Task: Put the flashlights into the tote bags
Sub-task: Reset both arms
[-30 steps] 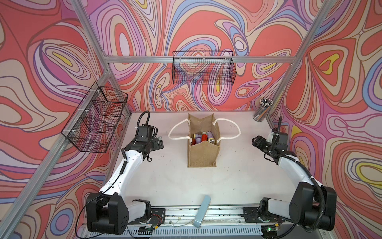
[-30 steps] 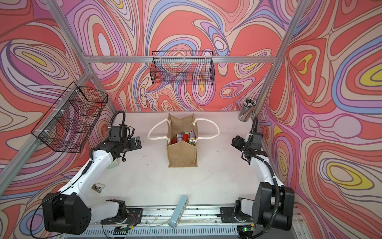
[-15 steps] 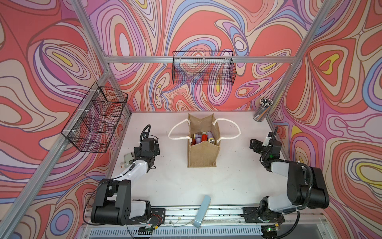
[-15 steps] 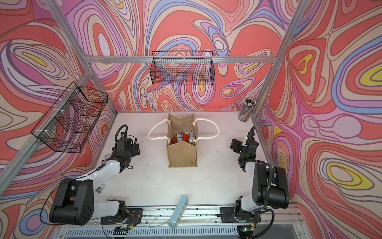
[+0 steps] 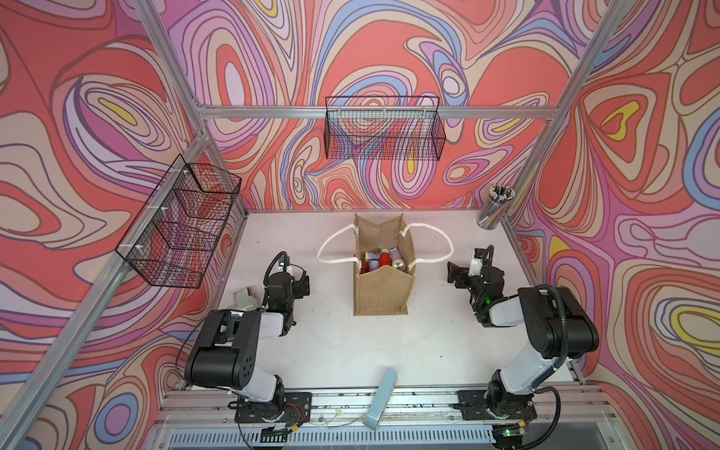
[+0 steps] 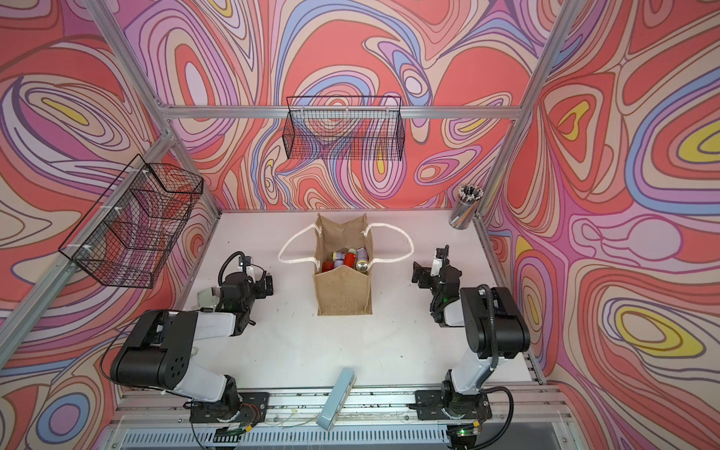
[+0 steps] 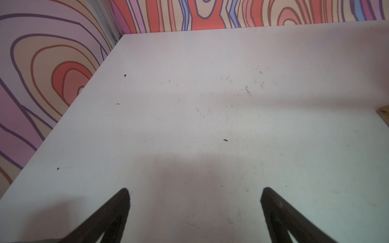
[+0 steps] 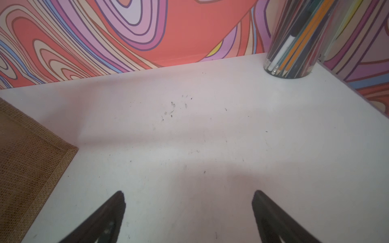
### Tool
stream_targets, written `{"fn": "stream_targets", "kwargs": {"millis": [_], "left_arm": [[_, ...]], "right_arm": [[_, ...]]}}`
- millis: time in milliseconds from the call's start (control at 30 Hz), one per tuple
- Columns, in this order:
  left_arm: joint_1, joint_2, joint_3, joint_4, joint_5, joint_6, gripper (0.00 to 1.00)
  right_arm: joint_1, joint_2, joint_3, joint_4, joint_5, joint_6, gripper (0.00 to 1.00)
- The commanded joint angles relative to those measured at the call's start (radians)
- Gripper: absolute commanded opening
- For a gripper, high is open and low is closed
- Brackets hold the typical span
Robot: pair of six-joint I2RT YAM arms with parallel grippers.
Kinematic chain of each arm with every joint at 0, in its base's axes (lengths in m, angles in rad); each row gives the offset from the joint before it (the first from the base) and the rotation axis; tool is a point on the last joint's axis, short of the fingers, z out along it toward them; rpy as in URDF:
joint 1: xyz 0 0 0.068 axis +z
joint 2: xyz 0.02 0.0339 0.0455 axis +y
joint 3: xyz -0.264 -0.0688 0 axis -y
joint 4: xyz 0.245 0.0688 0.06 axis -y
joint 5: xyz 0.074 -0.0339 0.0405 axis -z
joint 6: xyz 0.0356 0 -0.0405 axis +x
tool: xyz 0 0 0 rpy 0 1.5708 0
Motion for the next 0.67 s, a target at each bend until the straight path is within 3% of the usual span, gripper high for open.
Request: {"fn": "stream_targets", "kwargs": {"millis": [0, 633], "left_arm": [[0.007, 0.008, -0.009, 0.11, 0.031, 0.018, 1.0], [0.008, 0.016, -0.006, 0.117, 0.028, 0.013, 1.0]], "right_arm": [[-0.005, 0.009, 0.017, 0.032, 0.065, -0.053, 0.98], [-0.005, 0.009, 0.021, 0.02, 0.066, -0.052, 0.99]]}}
